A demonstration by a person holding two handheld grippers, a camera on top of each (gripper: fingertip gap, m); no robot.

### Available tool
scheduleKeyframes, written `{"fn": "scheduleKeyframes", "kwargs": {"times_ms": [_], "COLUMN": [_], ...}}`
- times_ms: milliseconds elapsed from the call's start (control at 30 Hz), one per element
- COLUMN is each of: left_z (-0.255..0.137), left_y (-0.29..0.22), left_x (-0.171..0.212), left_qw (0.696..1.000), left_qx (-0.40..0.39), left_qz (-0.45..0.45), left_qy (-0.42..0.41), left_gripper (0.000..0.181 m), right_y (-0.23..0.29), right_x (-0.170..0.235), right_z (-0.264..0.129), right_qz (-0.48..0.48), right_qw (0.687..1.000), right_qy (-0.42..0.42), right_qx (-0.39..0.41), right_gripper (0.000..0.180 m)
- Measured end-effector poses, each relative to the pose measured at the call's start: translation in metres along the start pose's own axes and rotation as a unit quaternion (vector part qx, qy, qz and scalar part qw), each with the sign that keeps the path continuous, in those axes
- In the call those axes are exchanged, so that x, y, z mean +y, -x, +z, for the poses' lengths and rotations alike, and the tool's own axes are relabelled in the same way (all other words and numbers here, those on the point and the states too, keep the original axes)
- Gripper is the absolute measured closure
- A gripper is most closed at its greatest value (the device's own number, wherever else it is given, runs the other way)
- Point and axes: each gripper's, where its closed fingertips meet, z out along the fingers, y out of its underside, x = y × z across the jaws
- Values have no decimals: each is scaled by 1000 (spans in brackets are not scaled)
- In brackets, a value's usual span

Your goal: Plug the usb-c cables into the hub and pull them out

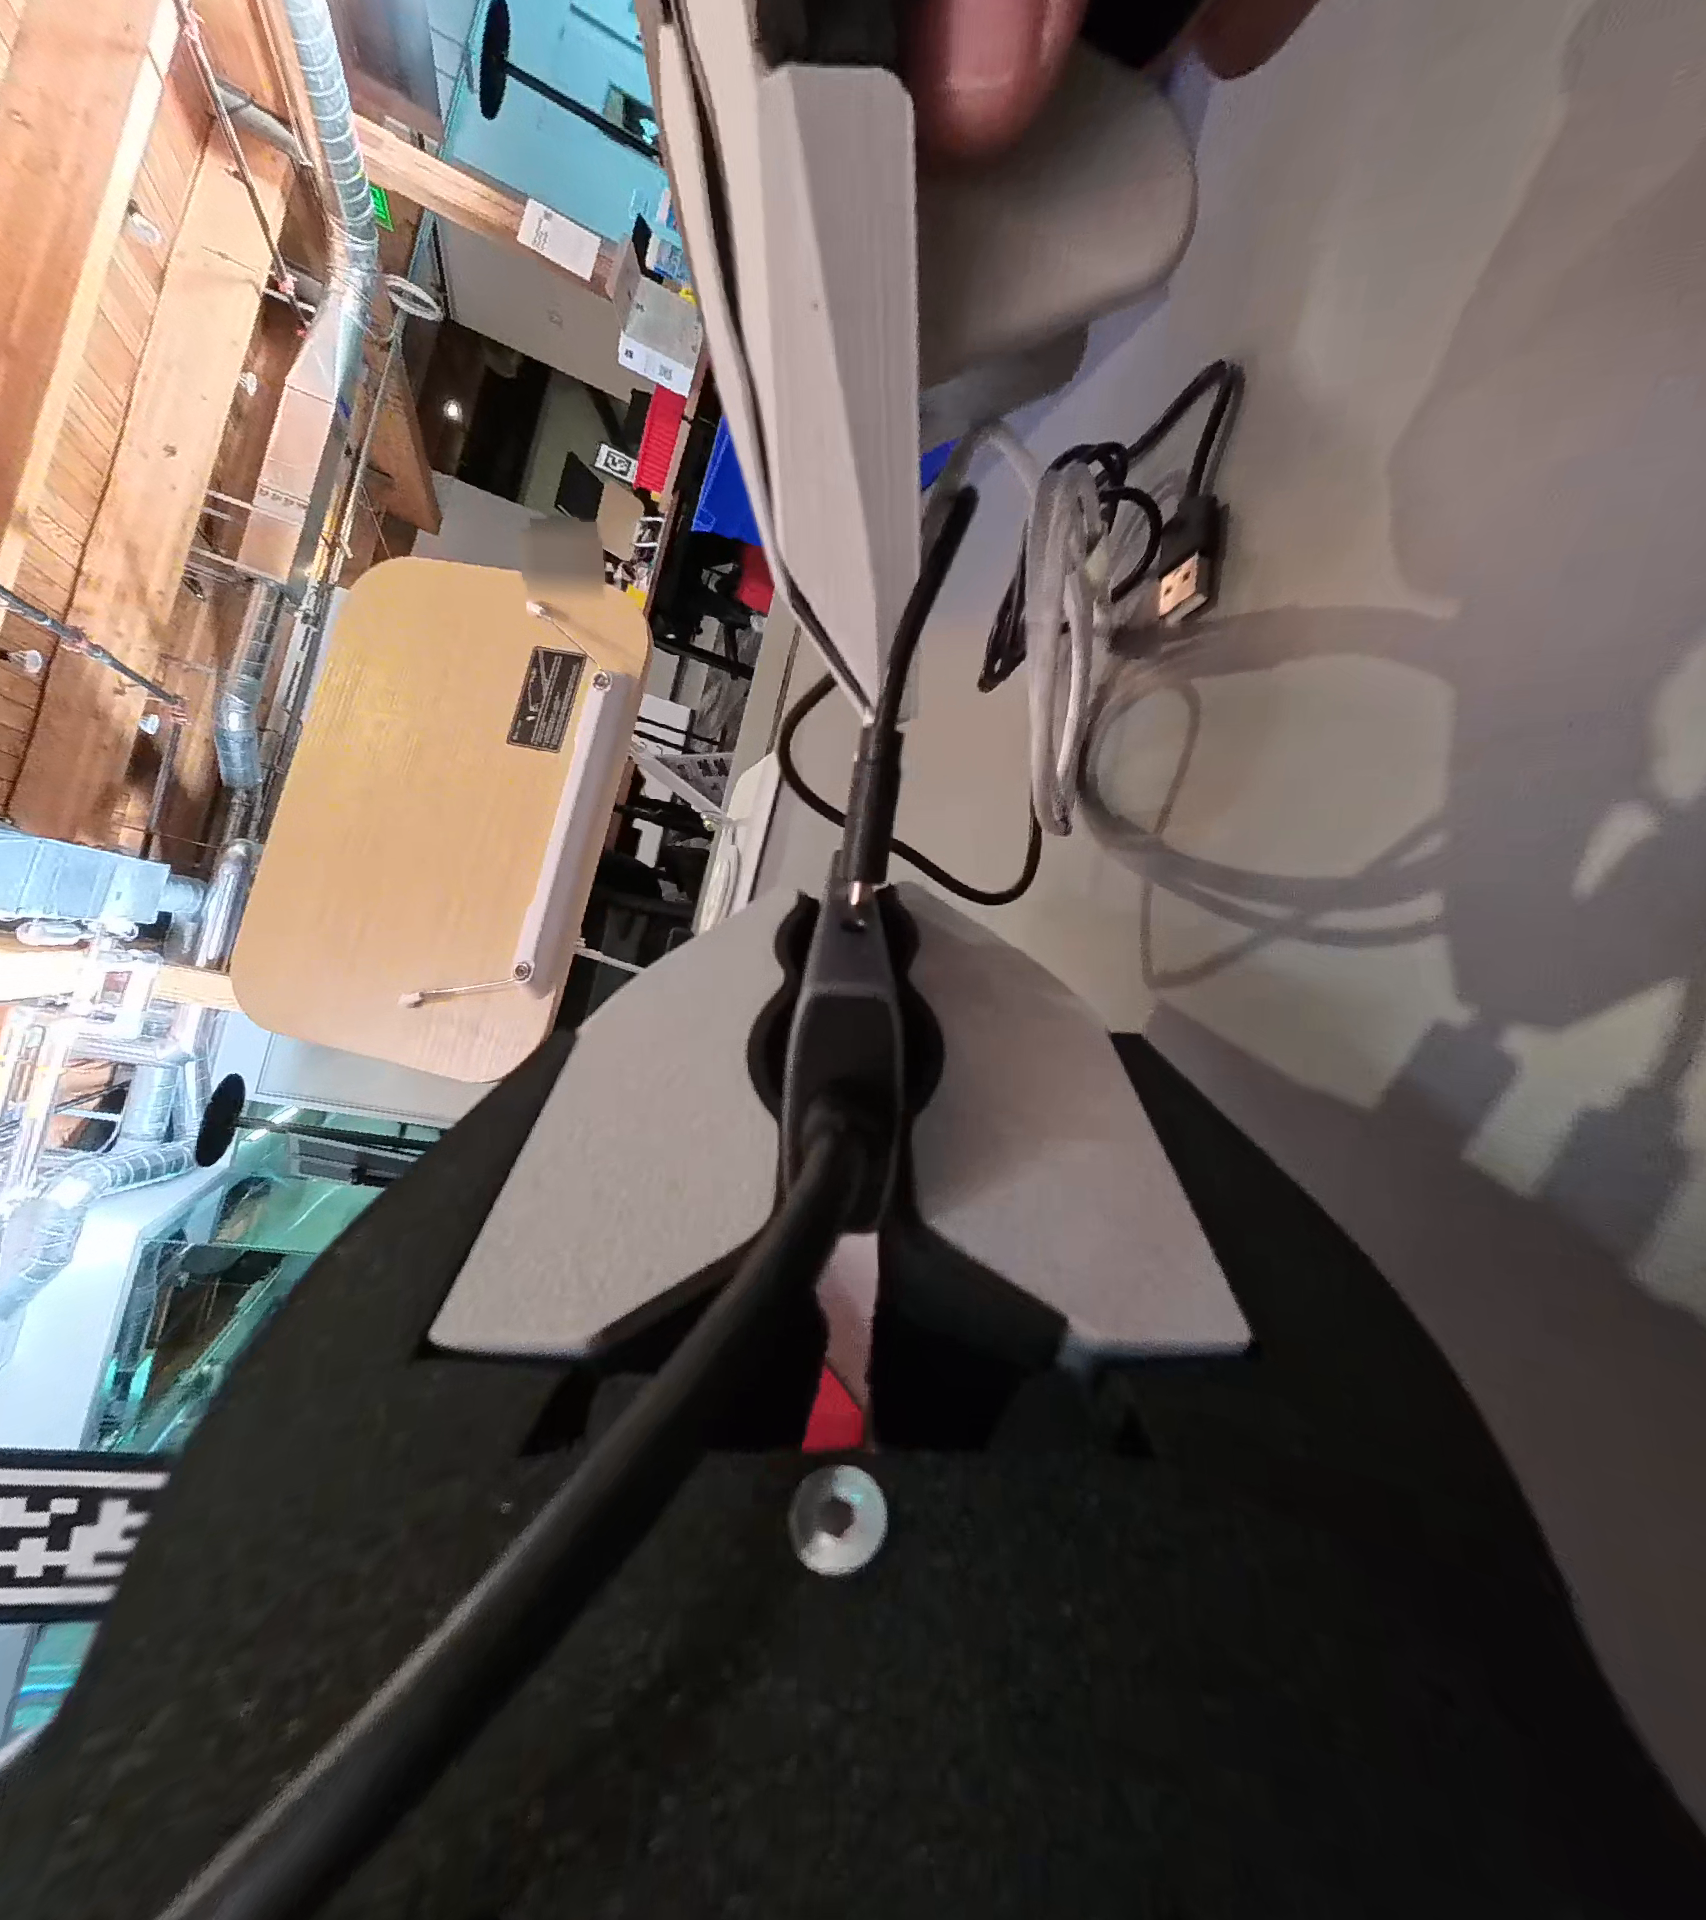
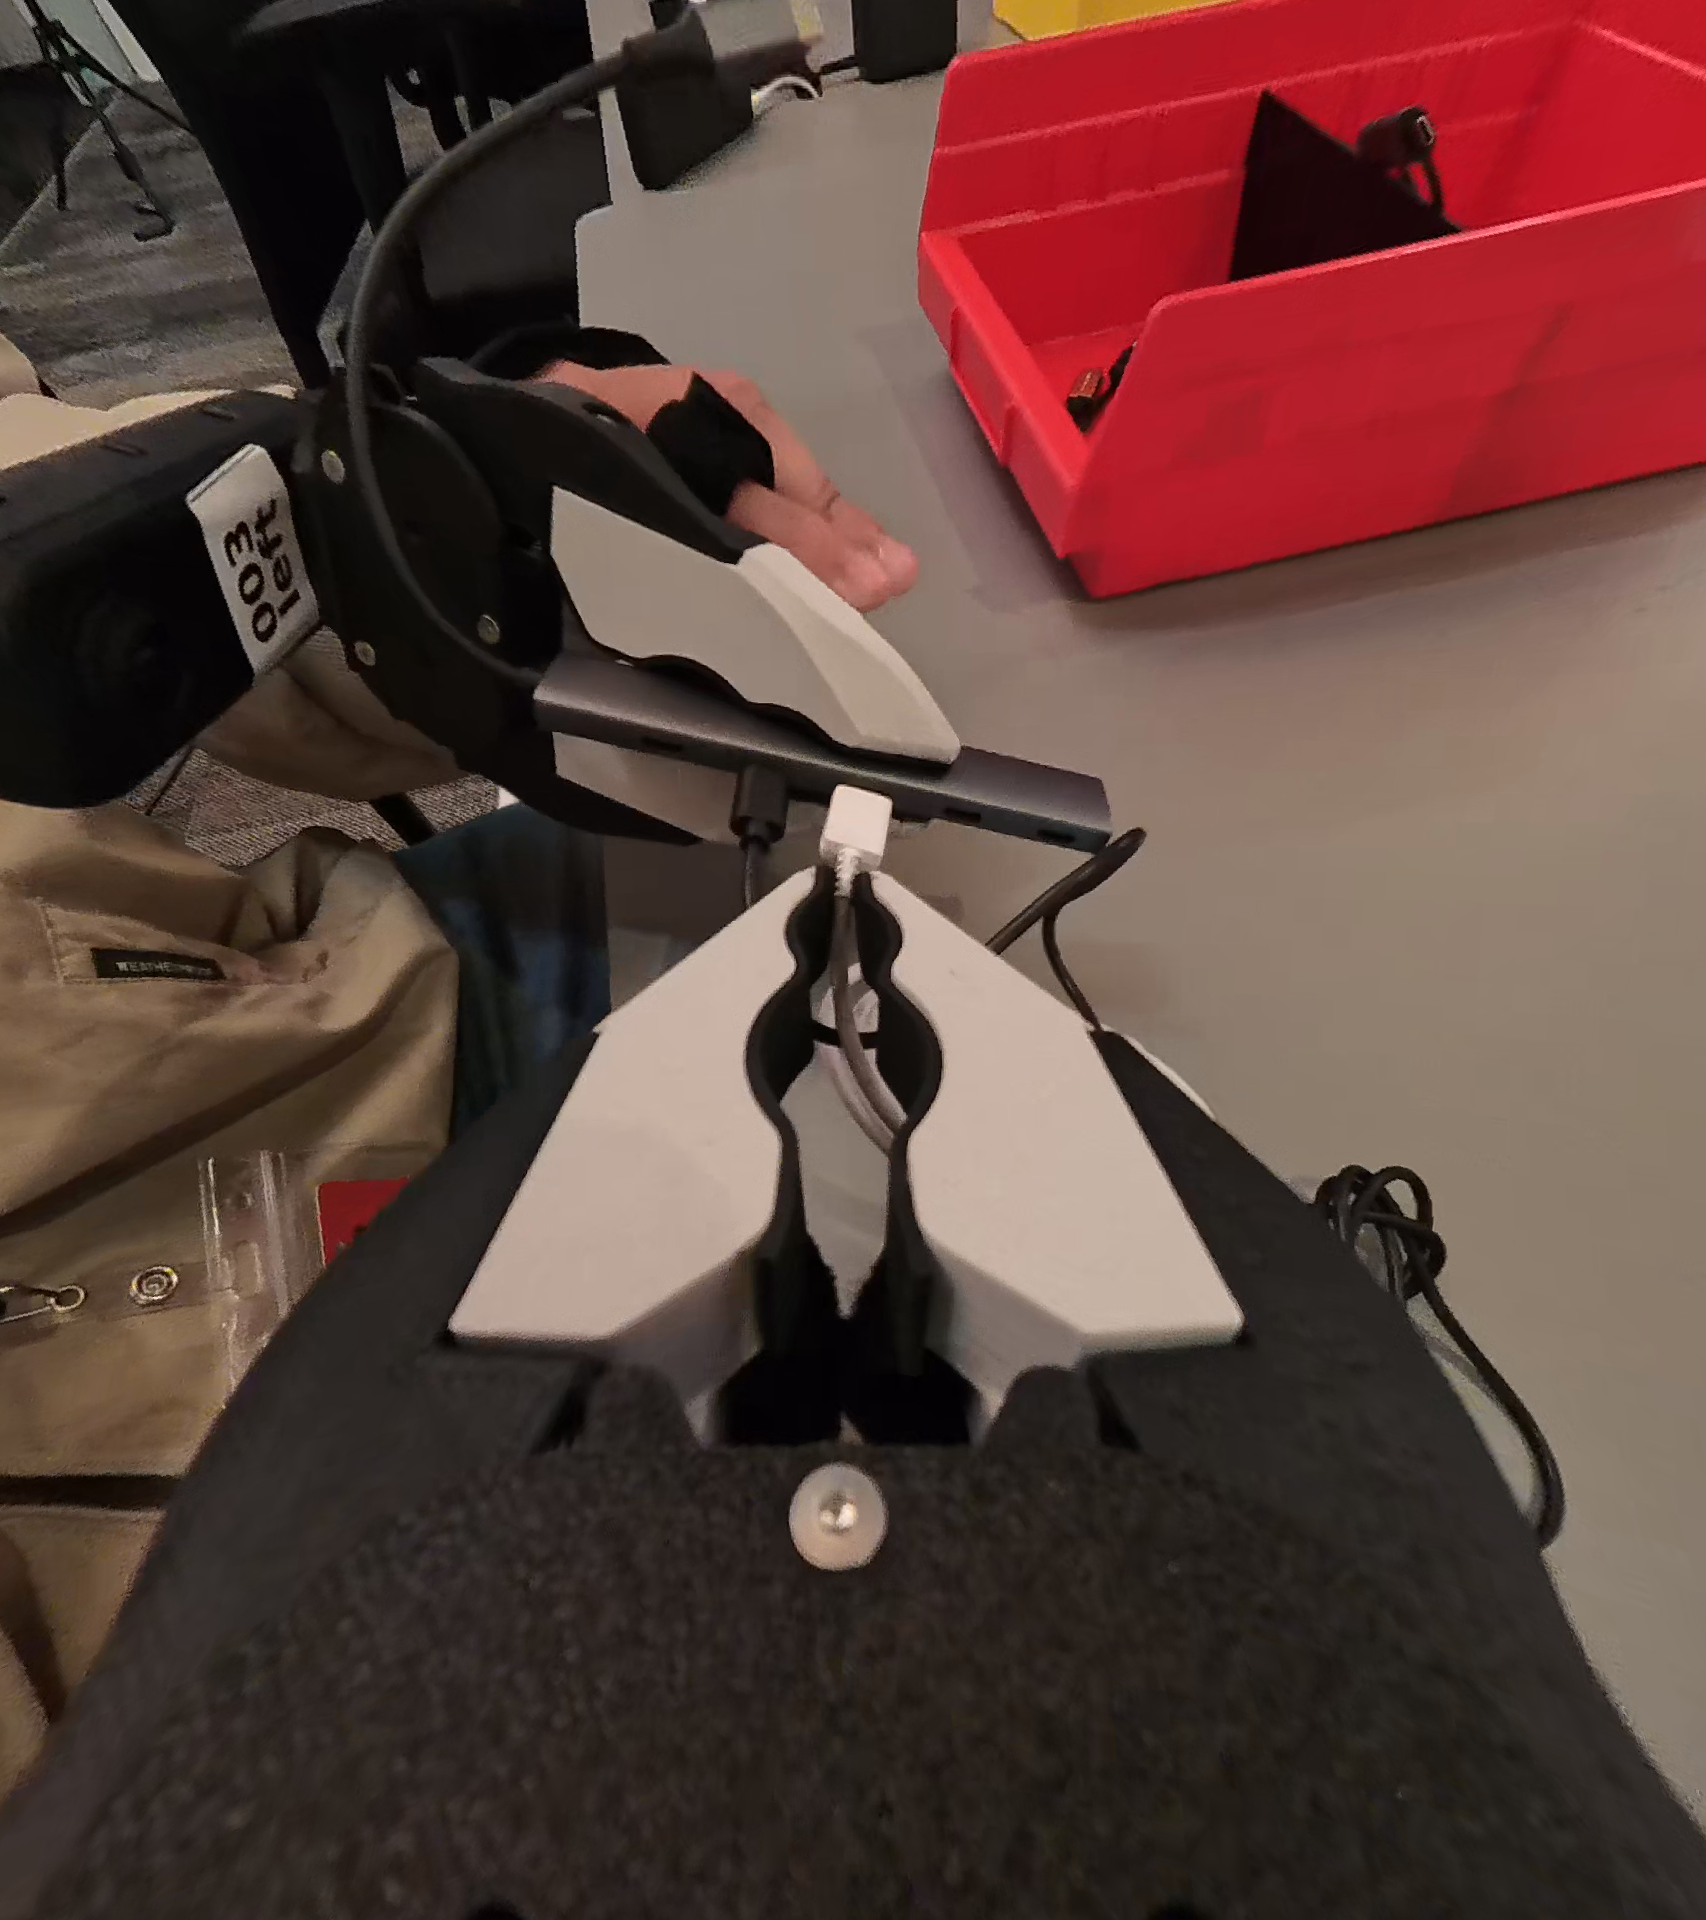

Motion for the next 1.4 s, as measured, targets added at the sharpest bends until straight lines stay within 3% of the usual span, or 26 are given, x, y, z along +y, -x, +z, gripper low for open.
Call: {"fn": "scheduleKeyframes", "kwargs": {"times_ms": [633, 767, 900, 1300, 1400], "left_z": [3, 5, 4, 0, 1], "left_y": [5, 7, 15, 16, 16], "left_x": [3, 14, 20, 10, 9], "left_qw": [1000, 999, 996, 988, 987], "left_qx": [-16, -18, -32, -69, -69], "left_qz": [7, -25, -46, 112, 101], "left_qy": [13, 41, 67, 85, 100], "left_gripper": [170, 170, 170, 171, 171], "right_y": [-8, -7, 2, 6, 6], "right_x": [-7, -30, -21, -10, -9], "right_z": [1, -15, -2, 15, 14], "right_qz": [47, 4, -43, -24, -8], "right_qw": [997, 992, 995, 998, 999], "right_qy": [-60, -121, -77, -28, -16], "right_qx": [6, 27, 51, 52, 47], "right_gripper": [175, 157, 160, 171, 172]}}
